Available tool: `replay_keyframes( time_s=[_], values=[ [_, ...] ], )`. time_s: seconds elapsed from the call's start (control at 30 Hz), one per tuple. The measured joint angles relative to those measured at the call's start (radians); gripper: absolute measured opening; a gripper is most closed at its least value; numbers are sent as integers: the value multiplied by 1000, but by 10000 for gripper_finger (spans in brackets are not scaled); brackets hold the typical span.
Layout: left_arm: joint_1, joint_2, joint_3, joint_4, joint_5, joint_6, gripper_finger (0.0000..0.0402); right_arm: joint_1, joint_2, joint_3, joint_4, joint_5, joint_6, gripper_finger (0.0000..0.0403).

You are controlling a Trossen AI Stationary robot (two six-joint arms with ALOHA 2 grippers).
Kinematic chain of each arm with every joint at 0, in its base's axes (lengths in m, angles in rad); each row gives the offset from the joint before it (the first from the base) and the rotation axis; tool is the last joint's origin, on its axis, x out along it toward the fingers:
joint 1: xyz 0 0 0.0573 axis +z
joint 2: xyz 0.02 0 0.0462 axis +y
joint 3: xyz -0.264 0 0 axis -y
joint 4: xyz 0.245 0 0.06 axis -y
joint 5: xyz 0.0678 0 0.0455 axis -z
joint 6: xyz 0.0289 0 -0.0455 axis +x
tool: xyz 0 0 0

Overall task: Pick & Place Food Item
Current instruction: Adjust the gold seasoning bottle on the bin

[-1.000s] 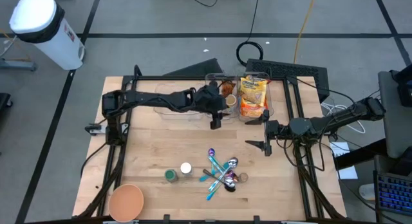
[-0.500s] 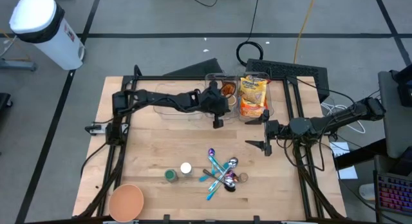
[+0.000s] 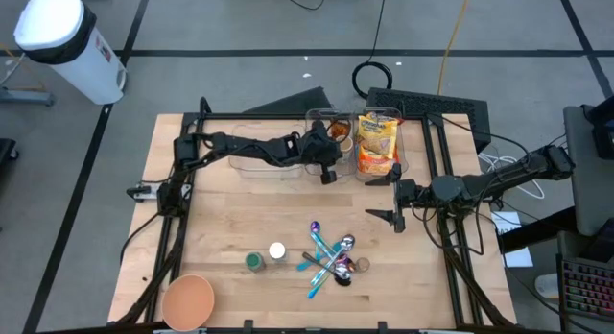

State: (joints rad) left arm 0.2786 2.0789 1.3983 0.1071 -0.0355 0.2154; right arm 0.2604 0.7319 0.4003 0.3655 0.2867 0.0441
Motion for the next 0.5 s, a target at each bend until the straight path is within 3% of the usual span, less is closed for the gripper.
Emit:
replay_keyframes(
  time_s=[0.33, 0.5],
  values=[
    [19, 0, 0, 51, -71, -45, 4, 0, 0, 0, 0, 0, 0, 357],
    [27, 0, 0, 52, -71, -104, 24, 0, 0, 0, -1, 0, 0, 357]
  ],
)
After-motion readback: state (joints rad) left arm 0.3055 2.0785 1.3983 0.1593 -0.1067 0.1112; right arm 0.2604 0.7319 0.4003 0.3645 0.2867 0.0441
